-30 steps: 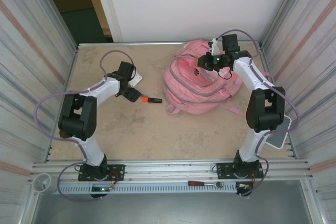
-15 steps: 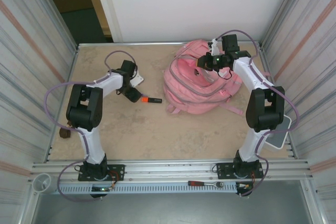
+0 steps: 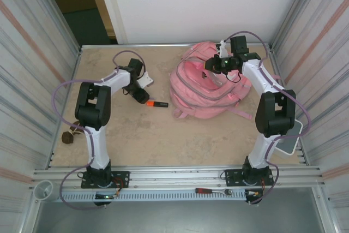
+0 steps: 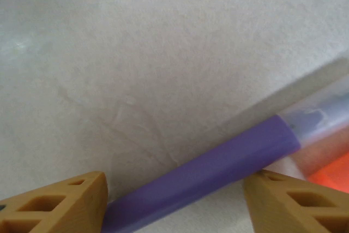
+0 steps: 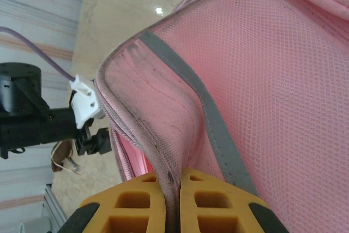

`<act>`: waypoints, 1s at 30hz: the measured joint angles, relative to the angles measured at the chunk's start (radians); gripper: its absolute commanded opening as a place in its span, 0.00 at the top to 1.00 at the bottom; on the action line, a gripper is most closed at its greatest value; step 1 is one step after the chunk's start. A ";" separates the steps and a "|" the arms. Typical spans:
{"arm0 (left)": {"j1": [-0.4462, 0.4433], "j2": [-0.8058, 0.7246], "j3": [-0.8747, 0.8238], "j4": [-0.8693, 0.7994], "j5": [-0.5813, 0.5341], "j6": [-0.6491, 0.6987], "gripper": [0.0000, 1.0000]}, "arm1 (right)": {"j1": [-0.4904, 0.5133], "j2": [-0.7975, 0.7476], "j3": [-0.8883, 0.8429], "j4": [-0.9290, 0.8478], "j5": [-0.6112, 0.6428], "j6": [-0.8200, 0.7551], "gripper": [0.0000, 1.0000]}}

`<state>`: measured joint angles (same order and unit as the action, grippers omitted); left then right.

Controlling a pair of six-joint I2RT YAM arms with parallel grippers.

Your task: Pack the student bag

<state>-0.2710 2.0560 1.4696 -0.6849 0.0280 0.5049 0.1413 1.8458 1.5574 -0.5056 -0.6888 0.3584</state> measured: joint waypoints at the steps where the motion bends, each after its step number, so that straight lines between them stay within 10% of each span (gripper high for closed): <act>1: 0.000 0.006 0.009 -0.011 0.008 0.001 0.43 | 0.000 0.000 0.000 0.000 0.000 0.000 0.95; 21: 0.054 0.012 0.028 -0.005 0.048 -0.145 0.99 | 0.000 0.014 0.000 0.001 -0.012 0.000 0.94; 30: 0.066 -0.250 -0.082 0.113 0.169 -0.394 1.00 | 0.004 0.014 0.038 -0.003 -0.014 0.028 0.95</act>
<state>-0.2054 1.8057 1.3880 -0.5724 0.1970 0.1108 0.1455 1.8595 1.5951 -0.5083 -0.7033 0.3862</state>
